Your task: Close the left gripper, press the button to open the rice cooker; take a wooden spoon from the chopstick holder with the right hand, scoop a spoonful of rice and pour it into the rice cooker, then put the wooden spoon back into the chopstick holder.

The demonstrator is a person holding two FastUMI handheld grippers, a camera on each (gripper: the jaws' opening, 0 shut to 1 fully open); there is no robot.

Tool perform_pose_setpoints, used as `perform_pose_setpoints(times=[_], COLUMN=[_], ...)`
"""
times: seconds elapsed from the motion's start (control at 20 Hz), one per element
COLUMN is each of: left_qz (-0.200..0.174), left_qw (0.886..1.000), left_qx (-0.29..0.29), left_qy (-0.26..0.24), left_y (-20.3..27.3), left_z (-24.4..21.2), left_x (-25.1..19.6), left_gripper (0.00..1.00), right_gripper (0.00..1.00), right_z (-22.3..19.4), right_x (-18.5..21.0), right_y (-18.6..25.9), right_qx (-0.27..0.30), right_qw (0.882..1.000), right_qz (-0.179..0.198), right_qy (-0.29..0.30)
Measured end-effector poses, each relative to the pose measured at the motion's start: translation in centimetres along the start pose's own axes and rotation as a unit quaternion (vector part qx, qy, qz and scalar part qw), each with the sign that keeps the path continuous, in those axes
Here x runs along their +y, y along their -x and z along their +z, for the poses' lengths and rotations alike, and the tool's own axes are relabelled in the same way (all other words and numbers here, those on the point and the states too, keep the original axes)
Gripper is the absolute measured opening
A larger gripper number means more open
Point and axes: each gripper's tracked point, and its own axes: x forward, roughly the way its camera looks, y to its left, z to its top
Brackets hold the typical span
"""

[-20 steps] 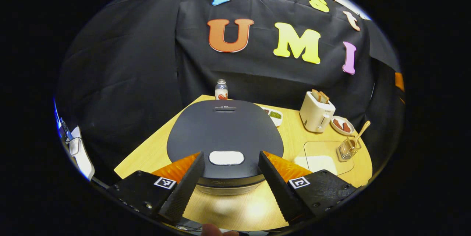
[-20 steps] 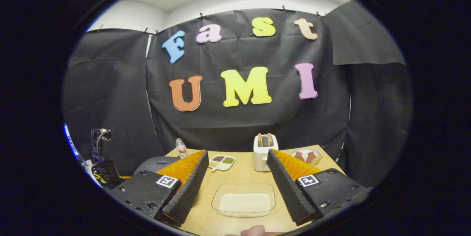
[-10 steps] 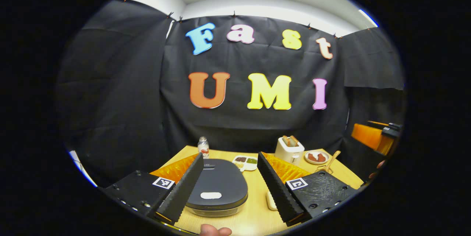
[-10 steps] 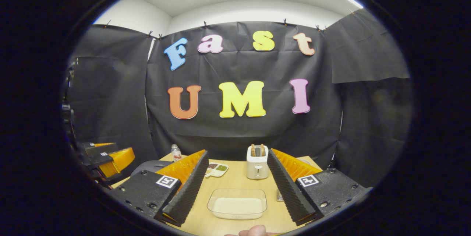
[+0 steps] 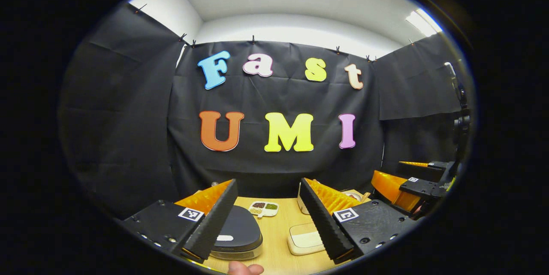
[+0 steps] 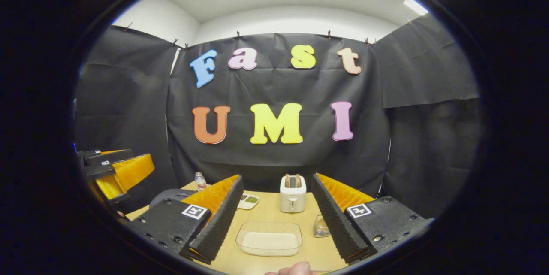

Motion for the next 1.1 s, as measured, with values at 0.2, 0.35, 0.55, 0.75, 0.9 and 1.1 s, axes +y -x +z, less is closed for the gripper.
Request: perform_pose_setpoints(times=[0.2, 0.35, 0.55, 0.75, 0.9, 1.1], left_qz=[-0.002, -0.007, -0.014, 0.004, 0.019, 0.034], left_qw=[1.000, 1.000, 1.000, 1.000, 1.000, 0.999], left_qx=[-0.001, 0.001, 0.005, 0.008, 0.008, 0.006], left_qy=[0.005, 0.001, -0.003, -0.016, -0.018, -0.026], left_y=[0.3, 0.6, 0.7, 0.4, 0.2, 0.2], left_z=[0.3, 0.4, 0.2, 0.0, 0.0, 0.0], left_x=[-0.5, -1.2, -2.1, -1.4, -0.8, 0.0], left_gripper=[0.95, 0.95, 0.95, 0.95, 0.95, 0.95], right_gripper=[1.00, 0.99, 1.00, 1.00, 1.00, 1.00], right_z=[-0.3, -0.4, -0.8, -0.6, -0.6, -0.9], right_x=[-0.6, -1.4, -2.3, -2.3, -1.8, -1.8], right_y=[0.9, 1.4, 1.8, 1.5, 1.1, 0.8], right_qx=[0.005, 0.006, 0.014, 0.010, 0.011, 0.014], right_qw=[1.000, 1.000, 1.000, 1.000, 1.000, 1.000], right_qz=[-0.006, -0.013, -0.018, -0.021, -0.016, -0.015], right_qy=[-0.002, -0.004, -0.008, -0.005, -0.005, -0.007])
